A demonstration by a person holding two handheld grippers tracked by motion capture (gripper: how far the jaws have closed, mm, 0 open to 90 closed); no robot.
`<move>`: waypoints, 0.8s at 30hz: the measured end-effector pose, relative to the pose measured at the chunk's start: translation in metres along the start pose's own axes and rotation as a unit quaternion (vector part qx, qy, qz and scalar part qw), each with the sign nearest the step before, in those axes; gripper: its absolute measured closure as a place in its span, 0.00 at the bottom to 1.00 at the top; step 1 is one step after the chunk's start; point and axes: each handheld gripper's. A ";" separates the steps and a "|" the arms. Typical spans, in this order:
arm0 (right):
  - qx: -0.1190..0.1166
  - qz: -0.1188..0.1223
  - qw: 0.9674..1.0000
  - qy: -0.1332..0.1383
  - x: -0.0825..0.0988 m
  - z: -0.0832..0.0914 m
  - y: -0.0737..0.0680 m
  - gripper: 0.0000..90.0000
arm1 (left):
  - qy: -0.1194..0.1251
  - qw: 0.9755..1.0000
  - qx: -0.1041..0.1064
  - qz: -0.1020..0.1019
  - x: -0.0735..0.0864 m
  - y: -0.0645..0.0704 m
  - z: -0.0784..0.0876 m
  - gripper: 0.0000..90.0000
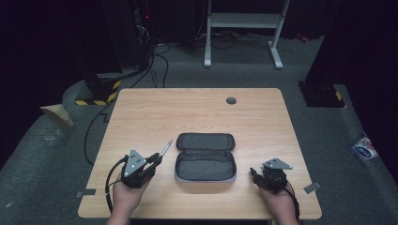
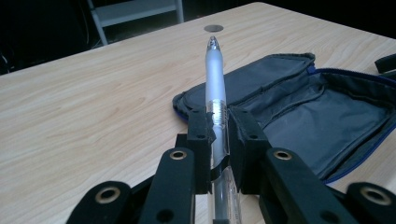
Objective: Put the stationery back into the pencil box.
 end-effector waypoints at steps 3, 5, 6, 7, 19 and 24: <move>0.000 0.001 1.000 0.000 0.000 0.000 0.000 0.45 | 0.000 1.000 0.006 -0.008 -0.005 0.002 -0.002 0.88; 0.000 0.001 1.000 0.000 0.000 0.000 0.000 0.45 | -0.002 1.000 0.009 -0.013 -0.008 0.004 -0.005 0.88; 0.000 0.001 1.000 0.000 0.000 0.000 0.000 0.45 | -0.002 1.000 0.009 -0.014 -0.009 0.005 -0.006 0.88; 0.000 0.000 1.000 0.000 0.000 0.000 0.000 0.45 | -0.003 1.000 0.011 -0.018 -0.010 0.006 -0.007 0.88; -0.002 -0.001 1.000 0.000 0.000 0.000 0.000 0.45 | -0.003 0.999 0.037 -0.031 -0.027 0.018 -0.025 0.88; -0.003 -0.002 1.000 0.000 0.000 0.000 0.001 0.45 | 0.002 0.998 0.054 -0.030 -0.033 0.023 -0.030 0.88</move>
Point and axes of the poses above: each handheld gripper's, and its own axes: z roughly backward along the jaws, x roughly out of its underside, y roughly to its right, and after that the axes turned 11 degrees about -y, right-handed
